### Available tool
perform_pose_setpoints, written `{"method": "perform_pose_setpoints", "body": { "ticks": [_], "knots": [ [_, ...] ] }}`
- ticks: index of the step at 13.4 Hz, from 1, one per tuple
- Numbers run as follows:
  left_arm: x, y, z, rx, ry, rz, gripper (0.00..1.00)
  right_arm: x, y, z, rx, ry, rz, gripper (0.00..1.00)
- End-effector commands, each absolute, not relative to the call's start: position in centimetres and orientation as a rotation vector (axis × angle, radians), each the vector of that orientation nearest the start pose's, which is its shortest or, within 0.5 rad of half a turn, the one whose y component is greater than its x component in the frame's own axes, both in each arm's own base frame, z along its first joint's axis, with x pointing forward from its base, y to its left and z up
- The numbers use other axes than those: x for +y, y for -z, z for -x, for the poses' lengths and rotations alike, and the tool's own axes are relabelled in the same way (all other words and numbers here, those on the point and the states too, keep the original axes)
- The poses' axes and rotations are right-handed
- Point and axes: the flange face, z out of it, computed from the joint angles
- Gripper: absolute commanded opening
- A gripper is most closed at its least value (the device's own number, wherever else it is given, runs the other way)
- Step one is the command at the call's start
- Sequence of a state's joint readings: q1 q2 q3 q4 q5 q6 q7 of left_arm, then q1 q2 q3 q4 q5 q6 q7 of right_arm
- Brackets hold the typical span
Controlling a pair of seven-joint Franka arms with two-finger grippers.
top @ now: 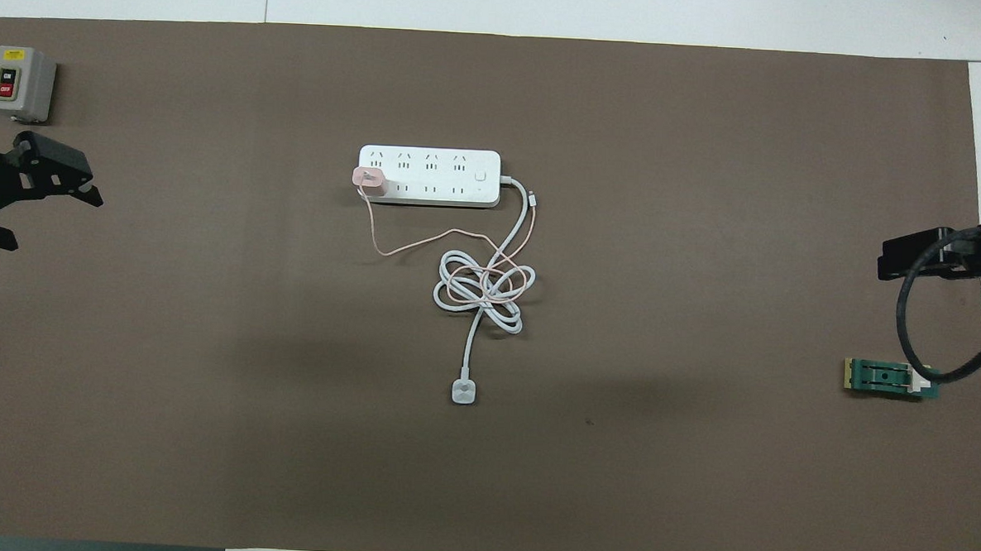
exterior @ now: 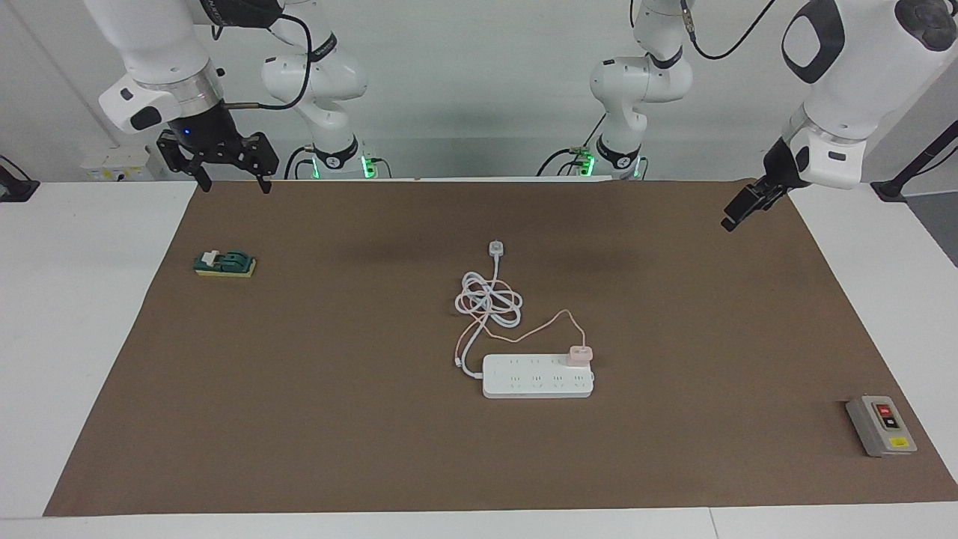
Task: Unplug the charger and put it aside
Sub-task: 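Move the left gripper to the pink plug while the right gripper reaches the strip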
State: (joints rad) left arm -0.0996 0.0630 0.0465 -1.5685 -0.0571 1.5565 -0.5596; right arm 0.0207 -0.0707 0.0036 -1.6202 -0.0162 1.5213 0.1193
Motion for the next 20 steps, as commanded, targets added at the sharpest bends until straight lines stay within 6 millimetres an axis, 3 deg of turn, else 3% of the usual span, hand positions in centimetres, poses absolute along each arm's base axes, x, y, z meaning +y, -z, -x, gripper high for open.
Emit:
{"method": "perform_pose_setpoints", "body": {
  "ticks": [1,3,5,7,9,11,15,17,18,20],
  "knots": [
    [-7.4,-56.8,-59.3,-1.017,-0.174,2.980,1.00,2.9,-62.0,-53.5,0.389,-0.077,3.035,1.00],
    [-10.6,-55.0,-62.0,-1.362,-0.129,2.850,1.00,3.5,-60.2,-54.1,0.538,-0.097,2.954,1.00],
    [-12.6,-53.4,-64.1,-1.565,-0.145,2.773,1.00,4.1,-58.2,-55.0,0.664,-0.132,2.878,1.00],
    [-15.0,-51.3,-66.1,-1.842,-0.097,2.652,1.00,6.8,-55.8,-56.3,0.905,-0.235,2.778,1.00],
    [-18.7,-48.1,-67.4,-2.032,-0.048,2.550,1.00,10.6,-53.0,-57.5,1.110,-0.309,2.685,1.00],
    [-22.4,-44.3,-67.2,-2.102,-0.058,2.425,1.00,15.2,-49.0,-59.5,1.344,-0.374,2.514,1.00],
    [-25.9,-40.2,-67.1,-2.149,-0.075,2.320,1.00,20.9,-44.6,-62.4,1.595,-0.448,2.236,1.00],
    [-26.3,-39.5,-66.9,-2.140,-0.035,2.293,1.00,23.6,-41.8,-65.0,1.699,-0.526,2.117,1.00],
    [-26.2,-38.9,-67.0,-2.136,-0.027,2.282,1.00,25.8,-40.0,-65.8,1.721,-0.543,2.074,1.00],
    [-27.3,-37.5,-66.7,-2.113,-0.035,2.279,1.00,27.9,-35.9,-66.9,1.782,-0.598,1.914,1.00]
  ]
}}
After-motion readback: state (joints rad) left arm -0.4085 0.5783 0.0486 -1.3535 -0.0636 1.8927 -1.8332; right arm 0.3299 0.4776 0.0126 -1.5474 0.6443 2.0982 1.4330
